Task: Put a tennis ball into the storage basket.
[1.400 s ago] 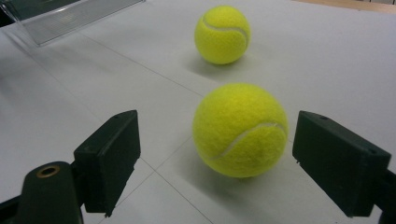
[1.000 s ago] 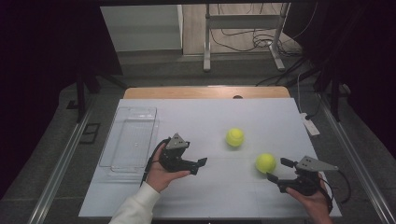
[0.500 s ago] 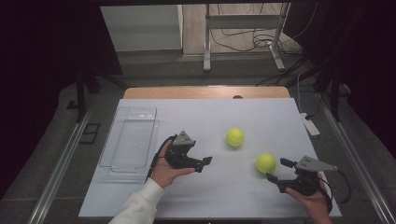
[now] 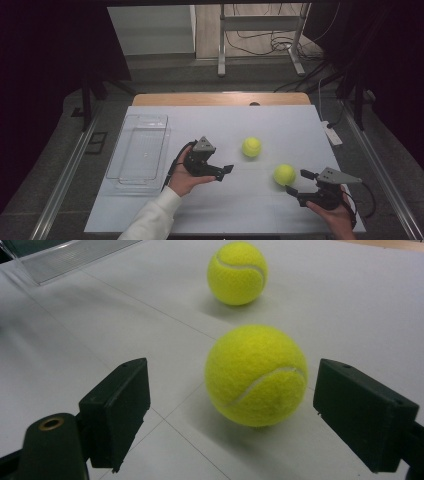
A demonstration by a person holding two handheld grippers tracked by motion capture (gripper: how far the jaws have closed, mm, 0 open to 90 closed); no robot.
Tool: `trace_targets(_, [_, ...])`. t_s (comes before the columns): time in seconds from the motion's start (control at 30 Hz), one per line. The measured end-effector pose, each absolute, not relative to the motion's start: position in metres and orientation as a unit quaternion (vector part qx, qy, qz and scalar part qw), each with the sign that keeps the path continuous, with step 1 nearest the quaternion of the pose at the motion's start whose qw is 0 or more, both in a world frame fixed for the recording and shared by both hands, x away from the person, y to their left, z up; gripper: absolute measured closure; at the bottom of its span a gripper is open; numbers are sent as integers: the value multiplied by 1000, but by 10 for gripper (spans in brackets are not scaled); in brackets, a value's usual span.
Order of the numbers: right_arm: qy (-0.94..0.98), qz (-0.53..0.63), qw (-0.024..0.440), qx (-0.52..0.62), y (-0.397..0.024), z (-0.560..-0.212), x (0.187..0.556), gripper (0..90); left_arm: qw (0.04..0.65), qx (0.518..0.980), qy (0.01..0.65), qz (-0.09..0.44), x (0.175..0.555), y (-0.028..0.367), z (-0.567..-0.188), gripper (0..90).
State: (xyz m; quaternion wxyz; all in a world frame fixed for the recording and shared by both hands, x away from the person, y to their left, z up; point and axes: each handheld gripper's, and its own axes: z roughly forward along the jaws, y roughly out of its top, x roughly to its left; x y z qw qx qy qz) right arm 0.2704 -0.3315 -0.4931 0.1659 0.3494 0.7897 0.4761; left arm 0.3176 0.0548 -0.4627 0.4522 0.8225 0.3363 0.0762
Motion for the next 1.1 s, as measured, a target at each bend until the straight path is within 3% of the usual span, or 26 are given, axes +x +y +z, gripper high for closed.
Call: trace_targets(1.1, [791,474,165,350,-332,-494,271,158,439,836,326,46,351,22,-465,100])
